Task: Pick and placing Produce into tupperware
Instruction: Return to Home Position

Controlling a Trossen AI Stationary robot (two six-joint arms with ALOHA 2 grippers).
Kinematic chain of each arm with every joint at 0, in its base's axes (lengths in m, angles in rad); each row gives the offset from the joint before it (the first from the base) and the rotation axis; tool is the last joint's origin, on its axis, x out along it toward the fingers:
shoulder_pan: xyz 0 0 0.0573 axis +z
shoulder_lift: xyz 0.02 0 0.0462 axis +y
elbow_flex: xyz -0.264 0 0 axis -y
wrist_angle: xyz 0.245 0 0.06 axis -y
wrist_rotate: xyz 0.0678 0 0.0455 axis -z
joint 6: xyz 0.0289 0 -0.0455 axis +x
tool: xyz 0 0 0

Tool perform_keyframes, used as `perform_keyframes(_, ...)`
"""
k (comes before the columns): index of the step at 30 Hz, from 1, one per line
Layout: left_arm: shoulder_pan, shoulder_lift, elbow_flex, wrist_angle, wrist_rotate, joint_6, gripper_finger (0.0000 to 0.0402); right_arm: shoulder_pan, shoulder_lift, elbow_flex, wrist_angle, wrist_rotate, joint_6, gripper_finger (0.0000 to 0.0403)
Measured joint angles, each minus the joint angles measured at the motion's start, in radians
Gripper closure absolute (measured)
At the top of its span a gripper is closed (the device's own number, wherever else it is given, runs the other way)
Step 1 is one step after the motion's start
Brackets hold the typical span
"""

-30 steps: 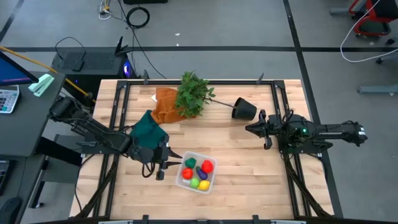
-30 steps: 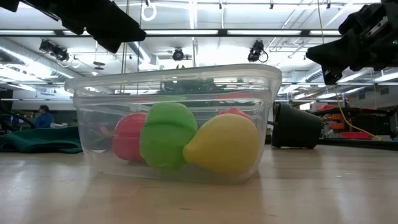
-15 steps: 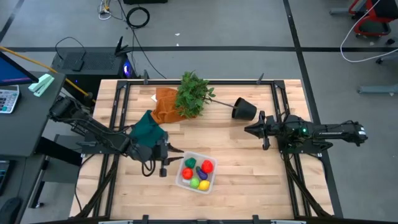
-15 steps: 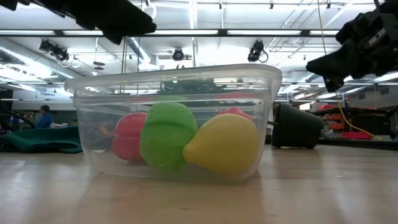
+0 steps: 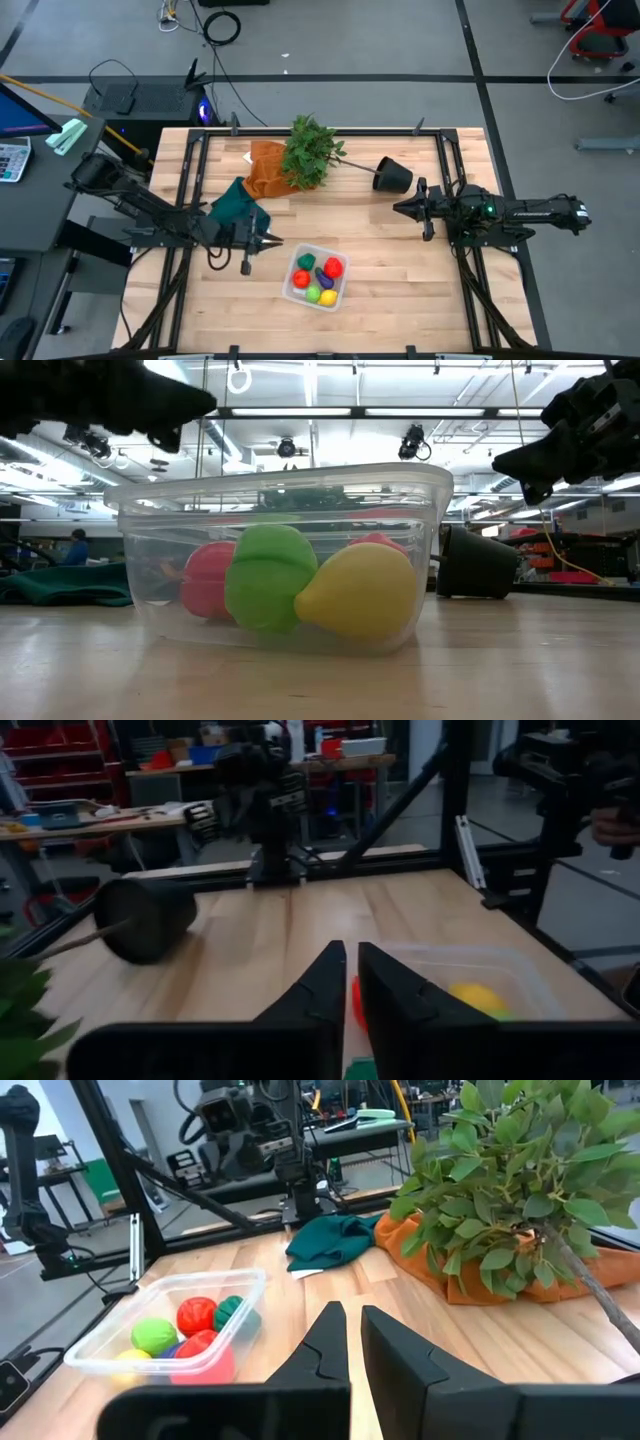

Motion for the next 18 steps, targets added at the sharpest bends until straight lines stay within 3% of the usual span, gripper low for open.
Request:
perform_keyframes(9, 0.005, -0.125, -0.113, 0.035, 0.002, 0.002, 0.0397, 0.0, 0.0, 0.002, -0.007, 0.013, 0.003, 0.0403)
perform_keyframes(18, 0.021, -0.256, -0.133, 0.015, 0.129, 0.118, 0.039, 0.0, 0.0, 0.003, -0.01, 0.024, 0.005, 0.0403)
